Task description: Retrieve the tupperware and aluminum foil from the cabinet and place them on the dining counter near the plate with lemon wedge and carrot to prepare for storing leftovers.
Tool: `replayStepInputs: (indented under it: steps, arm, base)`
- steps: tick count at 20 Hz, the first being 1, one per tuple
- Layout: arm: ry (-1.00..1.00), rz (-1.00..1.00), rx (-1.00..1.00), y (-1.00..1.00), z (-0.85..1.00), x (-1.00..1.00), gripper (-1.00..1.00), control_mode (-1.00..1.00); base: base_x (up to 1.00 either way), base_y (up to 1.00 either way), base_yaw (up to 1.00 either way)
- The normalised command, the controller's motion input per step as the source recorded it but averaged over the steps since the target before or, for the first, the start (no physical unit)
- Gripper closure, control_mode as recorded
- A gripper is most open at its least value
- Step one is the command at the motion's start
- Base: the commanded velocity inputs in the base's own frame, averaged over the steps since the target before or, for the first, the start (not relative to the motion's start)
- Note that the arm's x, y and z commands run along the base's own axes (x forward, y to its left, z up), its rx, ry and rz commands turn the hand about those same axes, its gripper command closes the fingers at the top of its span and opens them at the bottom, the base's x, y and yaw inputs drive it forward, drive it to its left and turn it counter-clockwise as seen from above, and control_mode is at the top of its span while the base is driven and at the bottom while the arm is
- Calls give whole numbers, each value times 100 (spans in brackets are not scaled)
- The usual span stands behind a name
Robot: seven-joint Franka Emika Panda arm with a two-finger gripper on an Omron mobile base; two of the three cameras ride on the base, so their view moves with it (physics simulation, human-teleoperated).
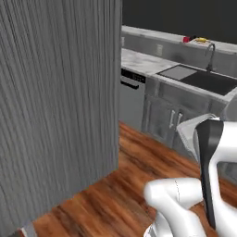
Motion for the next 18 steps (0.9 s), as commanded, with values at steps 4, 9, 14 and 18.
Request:
replayStepInputs:
  steps: [4, 9, 14, 18]
  arm:
    - [0, 0, 0, 0, 0, 0, 100, 100]
    - [0, 0, 0, 0, 0, 0, 100, 100]
    - [0, 0, 0, 0, 0, 0, 100, 100]
    - [0, 0, 0, 0, 0, 0, 100, 100]
  base:
    - [100, -11, 4]
    - [100, -42, 28]
    - [100, -56, 54]
    - [100, -47, 63]
